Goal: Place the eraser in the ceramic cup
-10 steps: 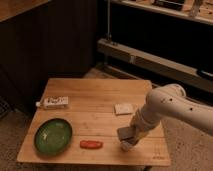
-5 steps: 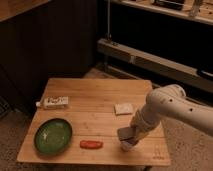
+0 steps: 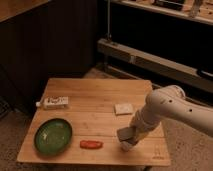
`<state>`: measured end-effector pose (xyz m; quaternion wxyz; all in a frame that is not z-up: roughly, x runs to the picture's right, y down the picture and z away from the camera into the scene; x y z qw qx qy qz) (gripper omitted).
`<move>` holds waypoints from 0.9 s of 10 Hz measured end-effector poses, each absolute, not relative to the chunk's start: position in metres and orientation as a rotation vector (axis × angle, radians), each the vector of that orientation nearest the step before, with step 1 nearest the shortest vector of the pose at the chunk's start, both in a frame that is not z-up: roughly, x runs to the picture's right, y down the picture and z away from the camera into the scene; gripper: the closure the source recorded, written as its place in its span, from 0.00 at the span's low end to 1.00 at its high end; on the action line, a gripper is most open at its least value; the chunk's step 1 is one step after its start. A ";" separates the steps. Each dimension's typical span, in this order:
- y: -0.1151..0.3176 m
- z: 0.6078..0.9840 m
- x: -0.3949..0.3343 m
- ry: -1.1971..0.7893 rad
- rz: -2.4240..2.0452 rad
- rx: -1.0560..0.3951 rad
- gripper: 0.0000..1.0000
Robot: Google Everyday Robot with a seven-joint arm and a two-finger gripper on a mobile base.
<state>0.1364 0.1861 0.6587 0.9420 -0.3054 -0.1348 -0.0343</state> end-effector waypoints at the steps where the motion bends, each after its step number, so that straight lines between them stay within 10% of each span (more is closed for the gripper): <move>1: 0.186 0.659 0.137 -0.275 -0.070 -0.623 0.96; 9: 0.188 0.659 0.136 -0.277 -0.076 -0.621 0.96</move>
